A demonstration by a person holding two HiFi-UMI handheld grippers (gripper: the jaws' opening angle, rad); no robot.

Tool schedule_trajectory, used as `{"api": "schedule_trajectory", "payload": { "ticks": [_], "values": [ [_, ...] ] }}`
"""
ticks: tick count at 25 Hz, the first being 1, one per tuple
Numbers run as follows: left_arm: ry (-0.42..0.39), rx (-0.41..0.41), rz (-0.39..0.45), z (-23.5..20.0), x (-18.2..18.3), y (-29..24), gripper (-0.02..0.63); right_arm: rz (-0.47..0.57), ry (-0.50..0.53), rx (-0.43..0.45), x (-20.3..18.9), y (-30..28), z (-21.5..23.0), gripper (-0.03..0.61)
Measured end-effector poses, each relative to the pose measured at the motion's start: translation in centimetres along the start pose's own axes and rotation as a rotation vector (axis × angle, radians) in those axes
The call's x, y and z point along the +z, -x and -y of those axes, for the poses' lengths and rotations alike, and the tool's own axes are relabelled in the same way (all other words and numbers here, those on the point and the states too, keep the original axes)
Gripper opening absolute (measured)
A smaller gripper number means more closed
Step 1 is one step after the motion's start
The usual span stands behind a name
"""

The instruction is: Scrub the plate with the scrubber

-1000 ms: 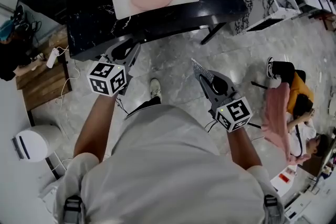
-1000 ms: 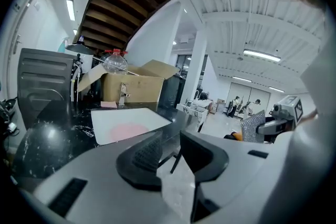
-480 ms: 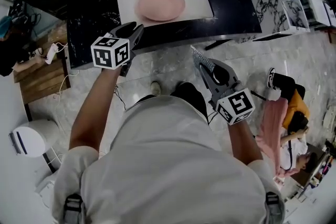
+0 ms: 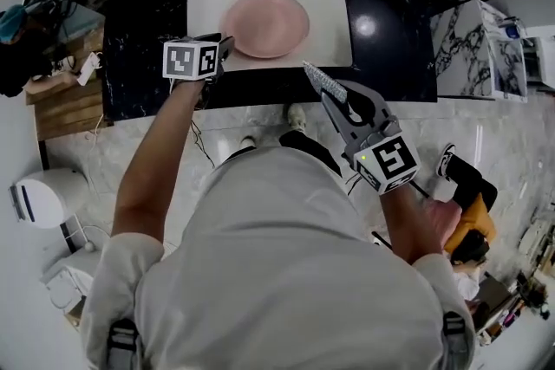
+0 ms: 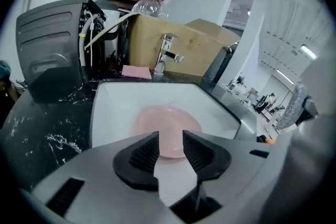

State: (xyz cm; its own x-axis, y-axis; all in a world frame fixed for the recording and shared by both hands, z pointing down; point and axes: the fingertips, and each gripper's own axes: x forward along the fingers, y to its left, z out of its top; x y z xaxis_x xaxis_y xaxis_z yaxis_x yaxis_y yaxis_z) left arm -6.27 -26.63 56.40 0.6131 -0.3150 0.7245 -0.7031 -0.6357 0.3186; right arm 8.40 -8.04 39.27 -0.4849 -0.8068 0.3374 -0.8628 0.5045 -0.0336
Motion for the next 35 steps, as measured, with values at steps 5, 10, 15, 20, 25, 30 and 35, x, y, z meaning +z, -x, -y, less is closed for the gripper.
{"api": "schedule_trajectory", "payload": {
  "ticks": [5,10,15,20,25,30,35],
  "values": [
    [0.054,0.104,-0.095,-2.8,-0.2,-4.3,0.146,-0.007,0.039,0.085,-0.1,-1.8,4.8,0.078],
    [0.140,0.153,-0.173,-4.7,-1.3,-7.4,0.150,-0.024,0.000,0.137,-0.8,-2.6,8.2,0.078],
    [0.190,0.213,-0.244,-6.8,-2.1,-9.2,0.156,-0.061,-0.002,0.199,-2.0,-3.2,10.4,0.078],
    [0.230,0.233,-0.279,-8.2,-2.8,-10.7,0.156,-0.072,-0.001,0.230,-2.6,-3.6,12.5,0.078],
    [0.272,0.242,-0.321,-9.2,-4.0,-11.9,0.155,-0.096,-0.021,0.239,-3.2,-3.8,14.3,0.078],
    [0.279,0.245,-0.370,-9.4,-4.4,-13.3,0.121,-0.102,-0.018,0.240,-3.8,-4.2,15.6,0.078],
    [0.317,0.228,-0.380,-9.4,-4.6,-13.8,0.055,-0.103,-0.025,0.248,-4.1,-4.9,16.1,0.078]
  ]
}}
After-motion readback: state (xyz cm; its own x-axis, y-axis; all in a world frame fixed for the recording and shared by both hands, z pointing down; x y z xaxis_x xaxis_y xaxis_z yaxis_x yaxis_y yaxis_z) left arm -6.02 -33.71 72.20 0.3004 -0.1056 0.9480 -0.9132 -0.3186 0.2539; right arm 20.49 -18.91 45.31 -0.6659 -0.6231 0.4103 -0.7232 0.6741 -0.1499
